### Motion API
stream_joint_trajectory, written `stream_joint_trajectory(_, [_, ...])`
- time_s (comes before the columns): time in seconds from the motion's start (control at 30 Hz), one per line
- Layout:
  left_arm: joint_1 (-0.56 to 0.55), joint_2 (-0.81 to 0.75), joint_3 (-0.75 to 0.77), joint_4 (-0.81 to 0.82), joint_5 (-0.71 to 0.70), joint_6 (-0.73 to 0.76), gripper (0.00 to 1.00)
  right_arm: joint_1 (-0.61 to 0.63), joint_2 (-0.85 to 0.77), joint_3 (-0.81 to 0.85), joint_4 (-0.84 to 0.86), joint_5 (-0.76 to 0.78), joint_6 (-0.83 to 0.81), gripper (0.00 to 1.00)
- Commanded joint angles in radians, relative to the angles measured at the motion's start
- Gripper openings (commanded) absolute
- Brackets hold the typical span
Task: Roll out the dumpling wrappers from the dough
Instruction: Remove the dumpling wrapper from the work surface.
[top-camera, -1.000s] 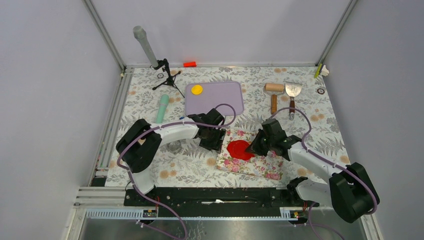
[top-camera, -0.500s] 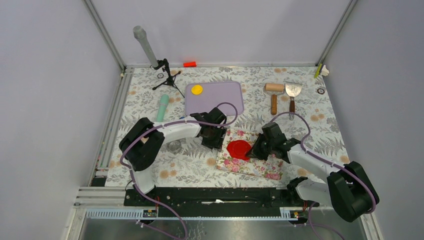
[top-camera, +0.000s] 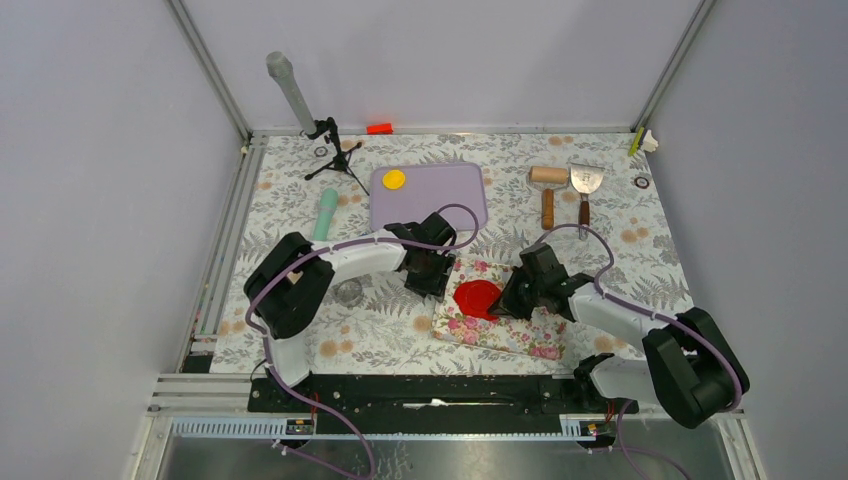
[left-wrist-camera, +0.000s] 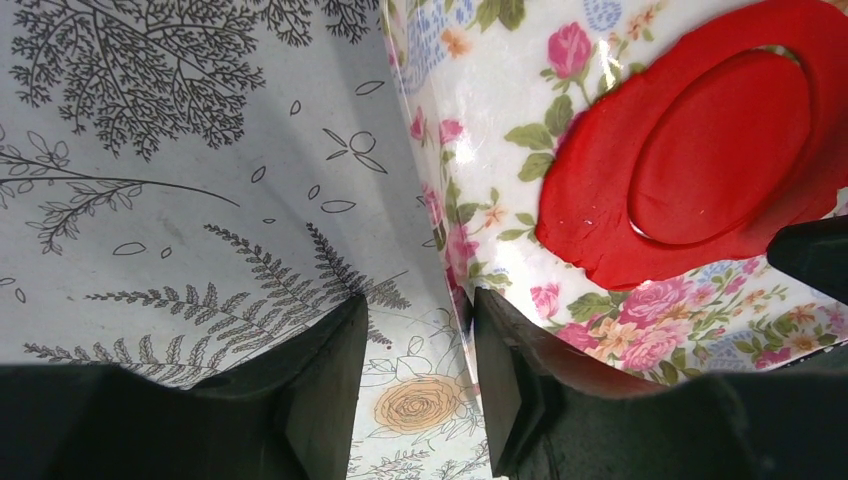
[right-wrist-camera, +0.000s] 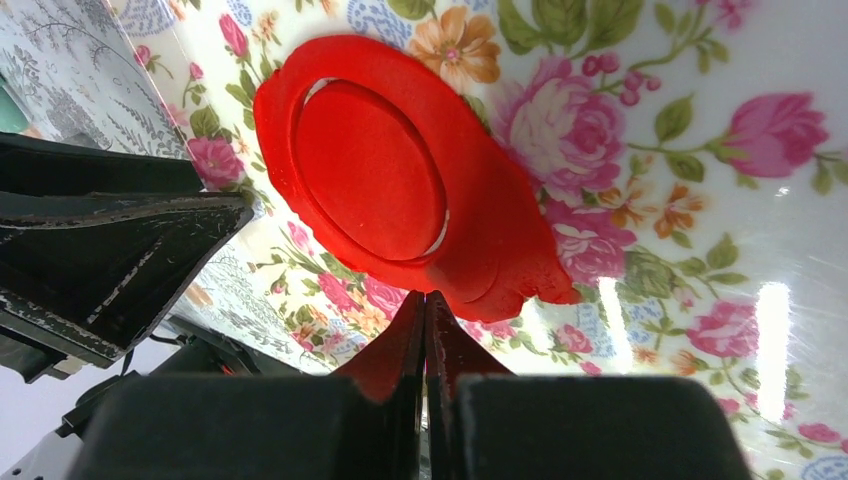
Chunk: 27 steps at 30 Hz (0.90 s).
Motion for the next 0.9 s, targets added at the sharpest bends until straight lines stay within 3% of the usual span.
stream_joint_trajectory(0.0, [-0.002, 0.035, 0.031, 0.005, -0.004, 0.012, 0.47, -0.001, 0.032, 0.025, 0.046, -0.031, -0.007, 0.00])
stream_joint_trajectory(0.23, [-0.002, 0.041, 0.027, 0.011, -0.012, 0.018, 0.46, -0.002, 0.032, -0.010, -0.001, 0.040, -0.017, 0.00])
stream_joint_trajectory(0.53, [-0.002, 0.056, 0.008, 0.028, -0.002, 0.004, 0.47, -0.003, -0.012, 0.030, -0.214, 0.236, -0.064, 0.00])
stream_joint_trajectory(0.77, [-0.002, 0.063, -0.006, 0.031, 0.006, 0.001, 0.46, -0.003, -0.020, 0.072, -0.225, 0.217, -0.071, 0.00])
stream_joint_trajectory(0.87, [-0.001, 0.062, -0.007, 0.023, -0.006, -0.007, 0.46, -0.001, -0.078, 0.071, -0.158, 0.096, -0.094, 0.00])
